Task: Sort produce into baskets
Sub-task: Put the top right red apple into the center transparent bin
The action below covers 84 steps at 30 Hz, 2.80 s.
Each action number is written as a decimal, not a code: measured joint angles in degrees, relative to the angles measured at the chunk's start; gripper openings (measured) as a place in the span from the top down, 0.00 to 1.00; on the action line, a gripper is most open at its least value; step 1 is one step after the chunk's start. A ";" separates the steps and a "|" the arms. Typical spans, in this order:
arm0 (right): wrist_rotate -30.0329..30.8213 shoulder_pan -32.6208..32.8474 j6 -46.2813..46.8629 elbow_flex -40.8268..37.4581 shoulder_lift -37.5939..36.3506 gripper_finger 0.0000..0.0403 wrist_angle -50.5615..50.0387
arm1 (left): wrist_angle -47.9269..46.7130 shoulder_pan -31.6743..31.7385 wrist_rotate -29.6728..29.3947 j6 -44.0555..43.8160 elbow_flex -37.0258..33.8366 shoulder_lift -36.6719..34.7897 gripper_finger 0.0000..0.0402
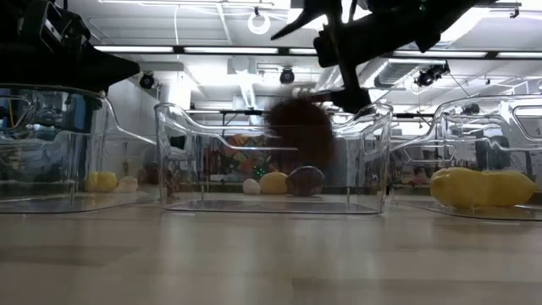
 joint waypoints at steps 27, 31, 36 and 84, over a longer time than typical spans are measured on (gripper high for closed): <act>14.79 -20.14 -17.20 35.62 9.91 0.08 -36.26 | 0.02 -0.02 -0.01 0.00 0.00 0.02 1.00; 17.33 -26.41 -15.06 50.04 21.59 0.08 -54.30 | 0.02 -0.01 -0.01 0.00 0.00 0.00 1.00; 16.46 -30.33 -9.82 56.89 31.80 0.08 -66.92 | 0.00 -0.02 0.01 0.00 0.00 0.02 1.00; 9.91 -32.46 -0.22 37.48 24.90 0.31 -49.13 | 0.02 0.00 0.01 0.00 0.00 0.00 1.00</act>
